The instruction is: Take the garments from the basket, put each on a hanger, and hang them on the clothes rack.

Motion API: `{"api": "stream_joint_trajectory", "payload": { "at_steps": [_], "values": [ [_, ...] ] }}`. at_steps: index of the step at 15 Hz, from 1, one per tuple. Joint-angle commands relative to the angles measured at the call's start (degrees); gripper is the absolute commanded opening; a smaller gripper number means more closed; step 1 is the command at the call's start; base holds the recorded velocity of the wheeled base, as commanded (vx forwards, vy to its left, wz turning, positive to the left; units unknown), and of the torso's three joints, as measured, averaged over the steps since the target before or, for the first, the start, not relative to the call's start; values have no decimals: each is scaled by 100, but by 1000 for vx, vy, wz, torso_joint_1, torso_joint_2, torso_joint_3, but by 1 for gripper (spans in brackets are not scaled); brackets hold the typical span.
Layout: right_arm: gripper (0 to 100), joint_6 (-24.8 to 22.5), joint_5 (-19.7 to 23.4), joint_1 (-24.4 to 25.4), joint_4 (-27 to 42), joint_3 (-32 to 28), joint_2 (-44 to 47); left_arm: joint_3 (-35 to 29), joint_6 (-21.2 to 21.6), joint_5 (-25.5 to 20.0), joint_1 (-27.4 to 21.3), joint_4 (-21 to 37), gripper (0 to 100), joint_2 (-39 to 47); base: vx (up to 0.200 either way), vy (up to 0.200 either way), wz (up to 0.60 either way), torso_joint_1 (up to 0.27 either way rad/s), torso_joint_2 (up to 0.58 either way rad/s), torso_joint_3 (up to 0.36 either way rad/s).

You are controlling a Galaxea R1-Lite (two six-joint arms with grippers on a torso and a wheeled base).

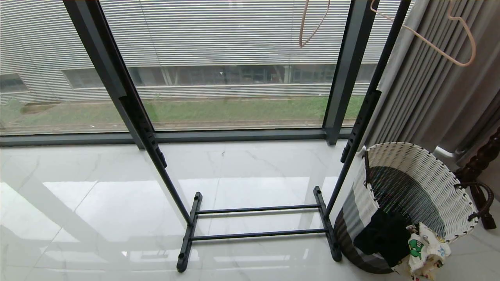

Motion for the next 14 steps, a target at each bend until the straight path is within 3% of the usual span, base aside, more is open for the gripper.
{"api": "stream_joint_trajectory", "payload": {
  "at_steps": [1, 6, 13, 14],
  "values": [
    [100, 5, 2, 1, -5, 0, 2, 0, -6, 11, -2, 1, 100, -2, 0, 0, 0, 0, 0, 0],
    [100, 5, 2, 1, -5, 0, 2, 0, 3, 2, -2, 1, 100, -2, 0, 0, 0, 0, 0, 0],
    [100, 14, 2, 1, -5, 0, 2, 0, -15, 11, -2, 1, 100, -2, 0, -200, 0, 2, 0, 3],
    [100, 14, 2, 1, -5, 0, 2, 0, -41, 11, -2, 1, 100, -2, 0, 0, 0, 0, 0, 0]
  ]
}}
